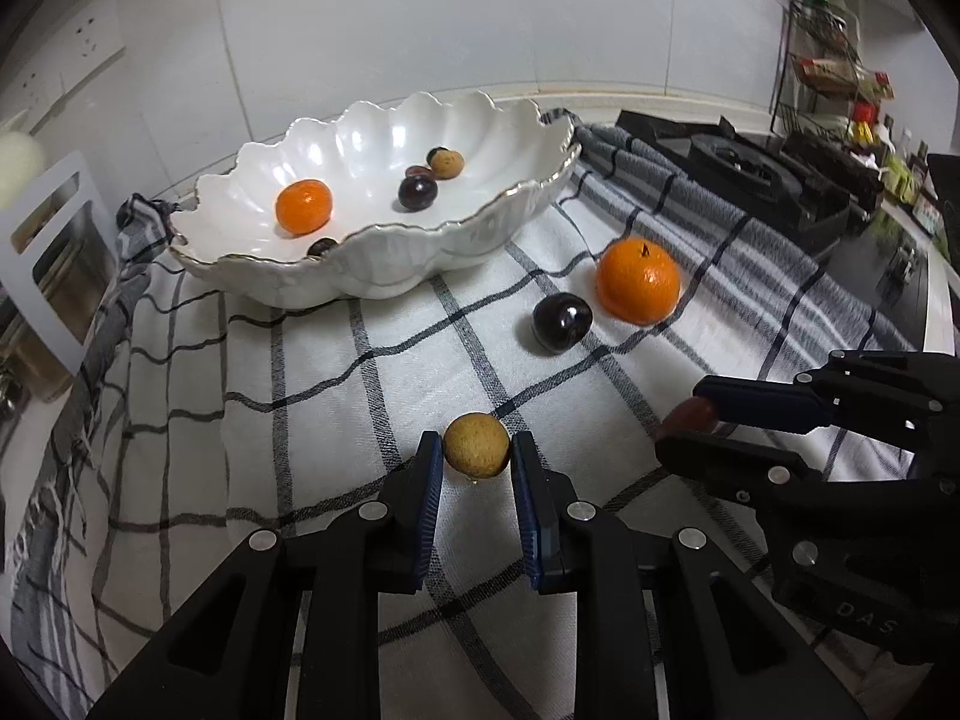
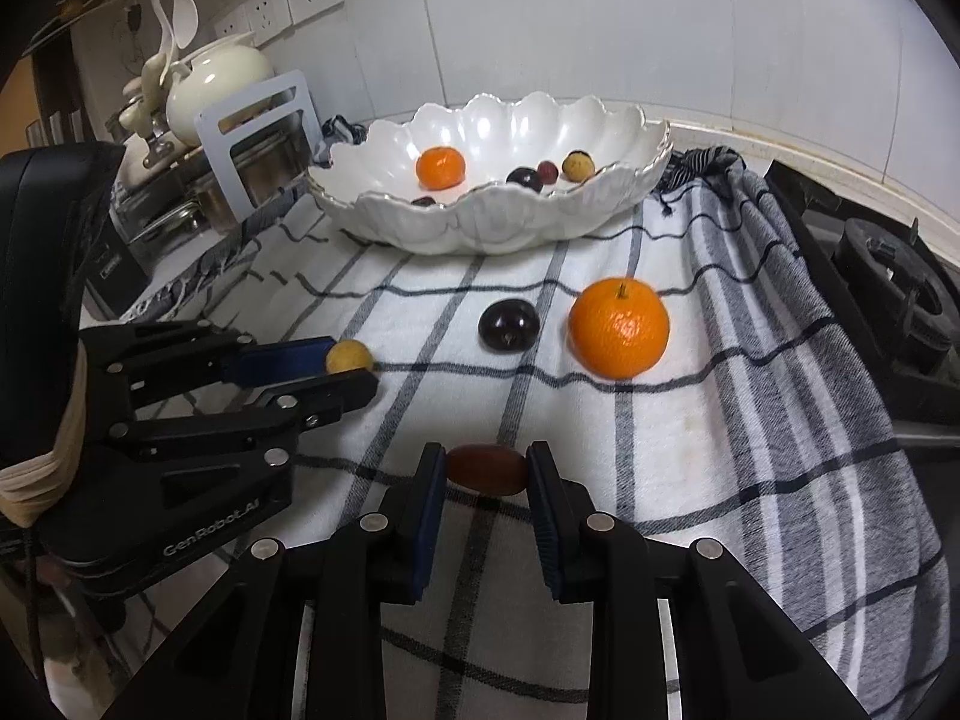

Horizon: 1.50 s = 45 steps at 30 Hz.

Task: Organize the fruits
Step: 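Grasp a red-brown date with the right gripper while the left gripper grasps a yellow-brown fruit, then carry the red-brown date and yellow-brown fruit over the white bowl with both grippers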

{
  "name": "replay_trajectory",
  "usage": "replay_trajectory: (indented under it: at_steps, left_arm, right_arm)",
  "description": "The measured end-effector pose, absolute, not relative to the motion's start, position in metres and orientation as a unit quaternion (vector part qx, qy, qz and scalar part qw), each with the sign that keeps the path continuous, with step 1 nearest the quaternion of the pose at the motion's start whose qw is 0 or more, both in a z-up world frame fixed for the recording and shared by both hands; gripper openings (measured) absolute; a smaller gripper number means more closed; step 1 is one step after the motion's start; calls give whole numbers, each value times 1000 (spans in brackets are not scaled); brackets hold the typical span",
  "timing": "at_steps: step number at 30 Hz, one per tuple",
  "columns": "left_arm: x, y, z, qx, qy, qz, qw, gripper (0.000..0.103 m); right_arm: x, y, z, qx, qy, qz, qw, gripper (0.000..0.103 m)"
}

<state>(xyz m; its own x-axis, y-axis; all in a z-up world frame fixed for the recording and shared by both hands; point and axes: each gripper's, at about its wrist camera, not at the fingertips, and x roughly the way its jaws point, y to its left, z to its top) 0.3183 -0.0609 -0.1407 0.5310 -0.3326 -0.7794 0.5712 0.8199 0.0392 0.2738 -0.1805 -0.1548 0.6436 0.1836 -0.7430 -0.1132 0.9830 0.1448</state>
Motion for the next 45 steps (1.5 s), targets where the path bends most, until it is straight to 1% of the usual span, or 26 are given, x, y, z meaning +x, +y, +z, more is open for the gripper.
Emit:
replay_trajectory:
  at_steps: [14, 33, 45]
  left_arm:
    - [309, -54, -103, 105, 377, -238, 889, 24]
    - [299, -54, -36, 66, 304, -205, 928, 24]
    - [307, -59, -8, 46, 270, -175, 946, 24]
  right_arm:
    - [273, -188, -119, 30, 372, 83, 924, 29]
    - [274, -199, -48, 19, 275, 93, 957, 29]
    - [299, -215, -26, 32, 268, 107, 957, 29]
